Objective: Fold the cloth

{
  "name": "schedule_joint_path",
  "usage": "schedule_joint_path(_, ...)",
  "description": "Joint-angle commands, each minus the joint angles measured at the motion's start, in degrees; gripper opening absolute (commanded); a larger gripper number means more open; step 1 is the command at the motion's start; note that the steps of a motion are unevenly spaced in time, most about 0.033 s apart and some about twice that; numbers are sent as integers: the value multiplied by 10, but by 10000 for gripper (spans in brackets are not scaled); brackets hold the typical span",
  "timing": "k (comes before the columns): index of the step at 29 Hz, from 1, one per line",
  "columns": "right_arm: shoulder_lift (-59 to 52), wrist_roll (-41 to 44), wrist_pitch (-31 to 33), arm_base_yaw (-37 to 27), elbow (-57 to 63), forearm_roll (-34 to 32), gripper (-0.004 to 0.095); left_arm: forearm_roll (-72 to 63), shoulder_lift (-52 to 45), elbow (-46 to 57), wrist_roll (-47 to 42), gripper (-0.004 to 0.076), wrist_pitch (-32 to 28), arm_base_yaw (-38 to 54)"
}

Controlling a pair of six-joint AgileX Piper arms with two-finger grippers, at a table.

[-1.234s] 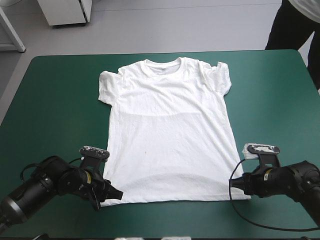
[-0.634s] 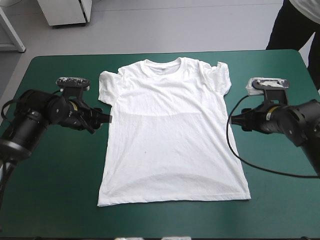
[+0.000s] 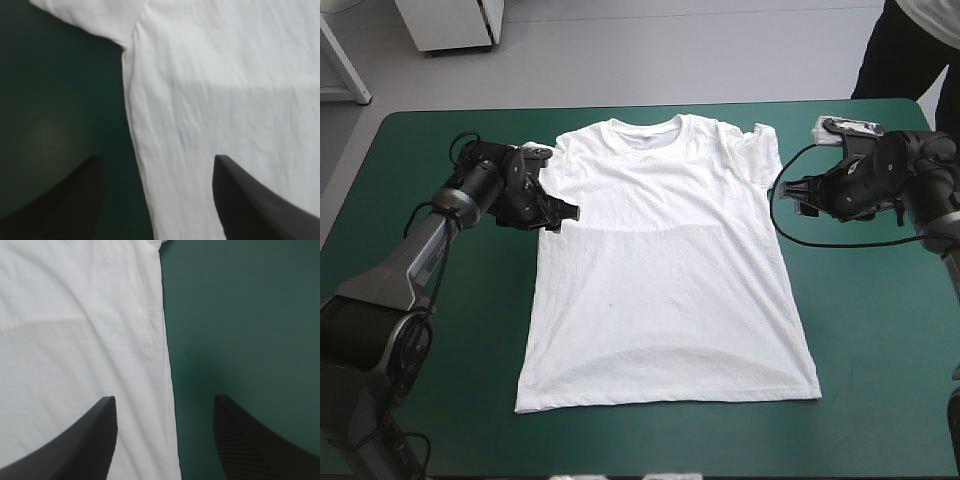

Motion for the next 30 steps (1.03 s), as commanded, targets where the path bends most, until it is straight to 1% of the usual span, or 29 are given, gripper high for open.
schedule_joint_path(1, -20, -8, -18, -6, -22, 6, 534, 2, 11, -35, -7, 457, -16, 4)
schedule_joint_path(8, -20, -11, -13, -6, -22, 4, 511, -10, 75, -50, -7, 456, -15, 15)
schedule_joint_path(10, -20, -13, -12, -6, -22, 4, 511, -13, 85, -50, -7, 440, -14, 16)
schedule_joint_path(11, -20, -15, -12, -6, -22, 4, 511, -13, 89, -50, -7, 418, -14, 16)
schedule_joint_path(13, -20, -15, -10, -6, -22, 4, 510, -25, 92, -50, -7, 340, -16, 16)
schedule_joint_path(14, -20, -17, -9, -6, -22, 4, 509, -27, 92, -50, -7, 260, -21, 16)
schedule_joint_path(16, -20, -17, -9, -6, -22, 4, 509, -27, 92, -50, -7, 132, -27, 16)
schedule_joint_path(17, -20, -17, -8, -6, -22, 4, 509, -27, 92, -50, -7, 35, -29, 16)
schedule_joint_path(18, -20, -17, -7, -6, -22, 4, 509, -27, 92, -50, -6, -10, -29, 16)
schedule_joint_path(24, -17, -24, -9, -6, -22, 4, 509, -28, 92, -50, 3, -5, -28, 16)
schedule_joint_path(27, -4, -33, -20, 0, -29, 3, 510, -28, 92, -50, 4, -6, -27, 16)
schedule_joint_path(30, 27, -38, -7, 16, -56, -3, 519, -28, 92, -50, 6, -6, -25, 16)
